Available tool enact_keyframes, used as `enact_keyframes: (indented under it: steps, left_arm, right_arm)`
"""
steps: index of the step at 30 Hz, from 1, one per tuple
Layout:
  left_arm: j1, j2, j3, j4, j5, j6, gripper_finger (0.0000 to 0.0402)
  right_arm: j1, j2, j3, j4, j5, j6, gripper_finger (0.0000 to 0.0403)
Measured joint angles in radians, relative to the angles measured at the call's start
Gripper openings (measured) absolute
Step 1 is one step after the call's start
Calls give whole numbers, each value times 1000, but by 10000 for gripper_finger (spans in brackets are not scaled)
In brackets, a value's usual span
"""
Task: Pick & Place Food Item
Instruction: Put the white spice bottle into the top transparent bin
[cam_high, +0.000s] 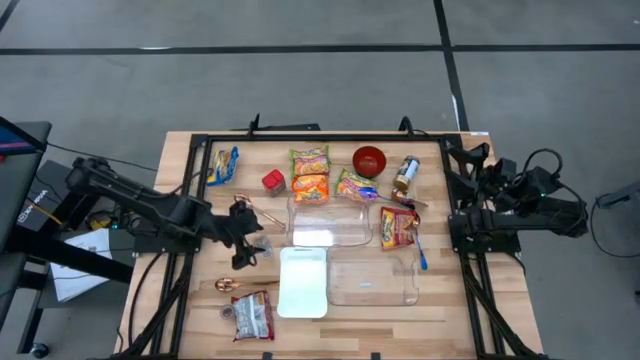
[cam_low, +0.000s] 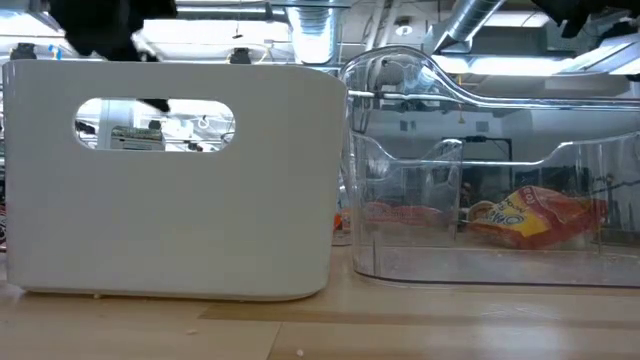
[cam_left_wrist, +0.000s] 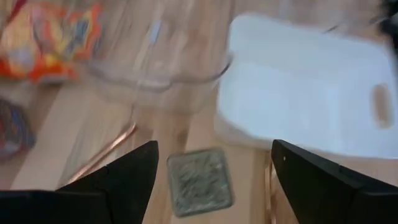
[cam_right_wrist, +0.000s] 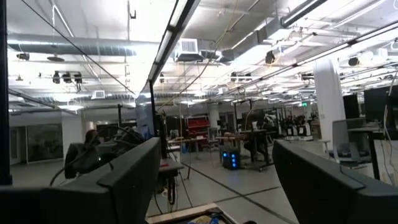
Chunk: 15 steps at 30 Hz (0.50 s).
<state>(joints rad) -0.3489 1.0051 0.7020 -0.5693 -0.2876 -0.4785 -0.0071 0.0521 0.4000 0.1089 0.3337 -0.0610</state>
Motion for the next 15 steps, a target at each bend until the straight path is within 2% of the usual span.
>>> enact_keyframes:
  steps: [7,15]
  left_arm:
    - [2,71,-69,2,7,-61,308]
    - [2,83,-79,50,6,-61,308]
  right_arm:
    - [0,0,0,9,3,-1,301]
    - [0,0,0,11,3,-2,301]
